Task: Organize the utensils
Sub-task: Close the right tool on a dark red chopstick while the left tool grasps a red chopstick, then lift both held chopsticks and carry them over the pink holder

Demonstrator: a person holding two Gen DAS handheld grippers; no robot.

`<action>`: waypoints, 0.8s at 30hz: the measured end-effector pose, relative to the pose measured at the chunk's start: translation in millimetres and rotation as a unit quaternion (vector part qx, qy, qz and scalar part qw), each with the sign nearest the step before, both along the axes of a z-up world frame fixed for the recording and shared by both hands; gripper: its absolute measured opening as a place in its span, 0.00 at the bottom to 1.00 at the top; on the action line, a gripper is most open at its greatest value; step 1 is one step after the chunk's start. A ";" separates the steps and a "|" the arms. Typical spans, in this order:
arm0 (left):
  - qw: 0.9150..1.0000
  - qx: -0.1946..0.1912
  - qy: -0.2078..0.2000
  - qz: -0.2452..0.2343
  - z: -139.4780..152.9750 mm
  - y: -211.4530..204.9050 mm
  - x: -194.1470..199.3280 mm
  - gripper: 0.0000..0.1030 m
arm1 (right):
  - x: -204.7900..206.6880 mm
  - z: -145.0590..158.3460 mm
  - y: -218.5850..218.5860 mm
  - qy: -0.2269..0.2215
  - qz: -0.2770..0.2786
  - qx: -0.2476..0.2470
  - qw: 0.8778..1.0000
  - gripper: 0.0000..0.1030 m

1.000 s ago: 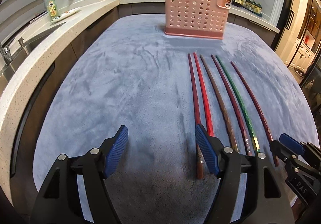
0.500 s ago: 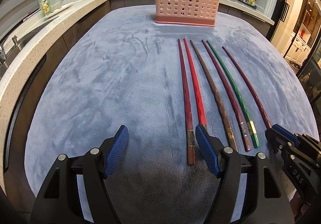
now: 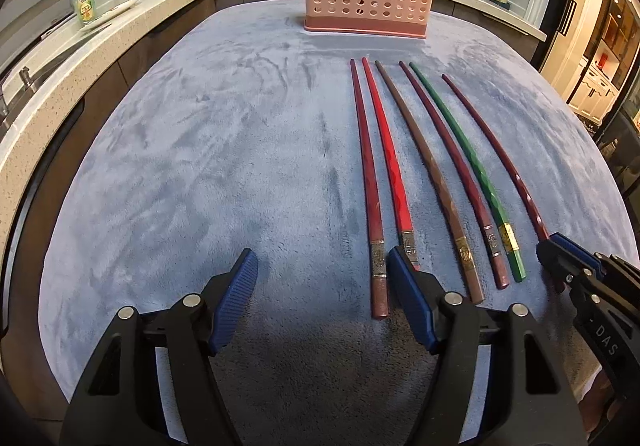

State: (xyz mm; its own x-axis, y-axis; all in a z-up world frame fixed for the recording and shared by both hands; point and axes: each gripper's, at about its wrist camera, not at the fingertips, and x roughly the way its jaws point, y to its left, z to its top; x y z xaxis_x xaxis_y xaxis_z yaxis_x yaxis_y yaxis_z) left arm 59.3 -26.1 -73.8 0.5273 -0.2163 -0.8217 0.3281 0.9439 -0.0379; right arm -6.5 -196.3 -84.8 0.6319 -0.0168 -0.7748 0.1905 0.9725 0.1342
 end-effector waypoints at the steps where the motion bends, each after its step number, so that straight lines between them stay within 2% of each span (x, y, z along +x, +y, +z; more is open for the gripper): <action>1: 1.000 0.001 0.000 0.001 -0.5 0.1 0.0 0.60 | 0.0 0.0 0.0 0.000 0.000 0.000 1.000 0.12; 6: 1.000 0.001 -0.001 0.003 -0.5 1.2 0.5 0.51 | -0.2 -0.3 0.0 0.000 0.000 0.000 1.000 0.12; 11: 1.000 -0.004 0.001 0.000 1.2 3.9 2.3 0.28 | -0.4 -0.6 0.0 0.000 0.000 0.000 1.000 0.12; 17: 1.000 -0.006 0.002 -0.006 2.5 3.9 1.6 0.11 | -0.8 -0.7 0.1 0.000 0.000 0.001 1.000 0.12; 24: 1.000 -0.013 0.007 -0.008 5.8 6.2 2.1 0.09 | -1.0 3.0 -1.4 0.000 -0.003 0.006 1.000 0.08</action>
State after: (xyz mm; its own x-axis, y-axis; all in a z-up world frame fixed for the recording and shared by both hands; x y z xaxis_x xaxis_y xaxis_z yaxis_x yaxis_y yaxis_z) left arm 61.4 -19.9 -67.9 0.5118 -0.2467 -0.8229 0.3425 0.9371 -0.0678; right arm -7.5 -197.7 -81.8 0.6317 -0.0107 -0.7751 0.1954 0.9698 0.1459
